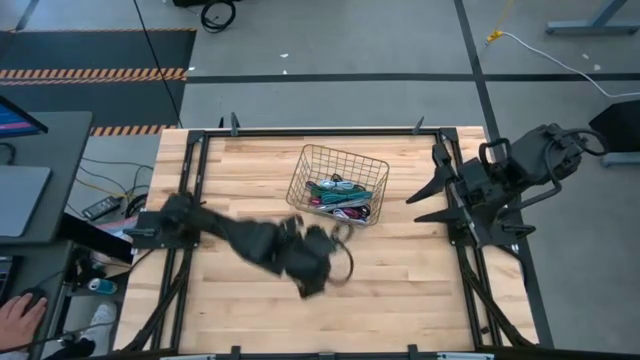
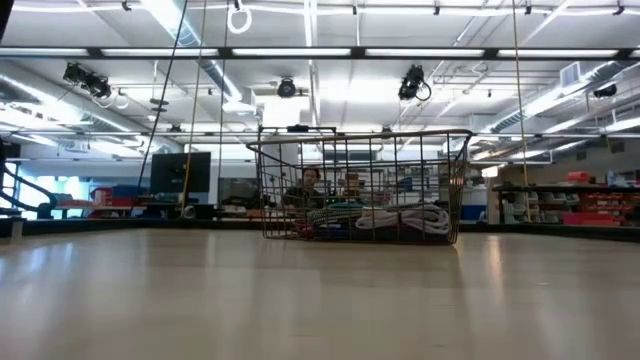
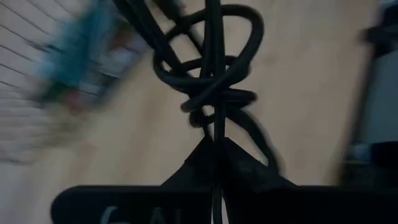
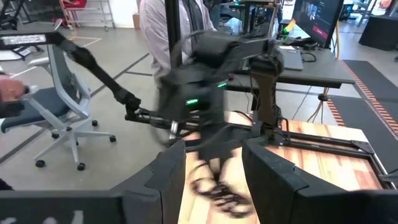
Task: Pick and place USB-C Cables
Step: Put the black USB cable into the gold wire basket
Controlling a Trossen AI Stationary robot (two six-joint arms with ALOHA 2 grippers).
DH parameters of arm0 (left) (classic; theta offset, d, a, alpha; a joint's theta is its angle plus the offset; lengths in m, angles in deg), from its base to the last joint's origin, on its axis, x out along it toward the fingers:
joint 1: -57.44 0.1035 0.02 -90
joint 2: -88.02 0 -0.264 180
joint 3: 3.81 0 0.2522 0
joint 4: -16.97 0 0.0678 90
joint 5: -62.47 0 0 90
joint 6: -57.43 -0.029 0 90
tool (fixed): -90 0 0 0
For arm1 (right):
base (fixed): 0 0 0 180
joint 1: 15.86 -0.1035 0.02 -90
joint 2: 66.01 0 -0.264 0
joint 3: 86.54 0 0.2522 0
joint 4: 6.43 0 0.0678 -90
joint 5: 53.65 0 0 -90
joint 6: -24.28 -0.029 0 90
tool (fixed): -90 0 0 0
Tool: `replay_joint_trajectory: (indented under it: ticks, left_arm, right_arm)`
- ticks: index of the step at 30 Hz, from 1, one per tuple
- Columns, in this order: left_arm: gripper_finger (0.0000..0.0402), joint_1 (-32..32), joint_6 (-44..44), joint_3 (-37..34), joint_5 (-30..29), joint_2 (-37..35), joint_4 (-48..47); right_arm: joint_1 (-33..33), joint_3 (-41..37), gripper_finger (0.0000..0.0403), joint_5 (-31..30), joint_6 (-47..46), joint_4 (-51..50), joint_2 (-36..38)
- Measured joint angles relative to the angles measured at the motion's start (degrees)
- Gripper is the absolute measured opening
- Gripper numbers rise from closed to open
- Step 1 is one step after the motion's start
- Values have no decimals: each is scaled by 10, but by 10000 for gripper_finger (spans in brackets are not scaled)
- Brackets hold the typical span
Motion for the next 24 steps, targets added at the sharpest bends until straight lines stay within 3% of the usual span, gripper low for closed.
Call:
replay_joint_trajectory:
  ticks: [11, 18, 24]
  left_arm:
    - [14, 185, -363, 29, 31, -26, -20]
    - [14, 307, -511, 29, 92, -22, -14]
    - [14, 385, -577, 18, 143, -22, 15]
  right_arm:
    - [0, 0, 162, 0, 0, 2, 7]
    - [0, 0, 162, -35, 0, -1, 7]
    - [0, 0, 162, -60, 0, 1, 6]
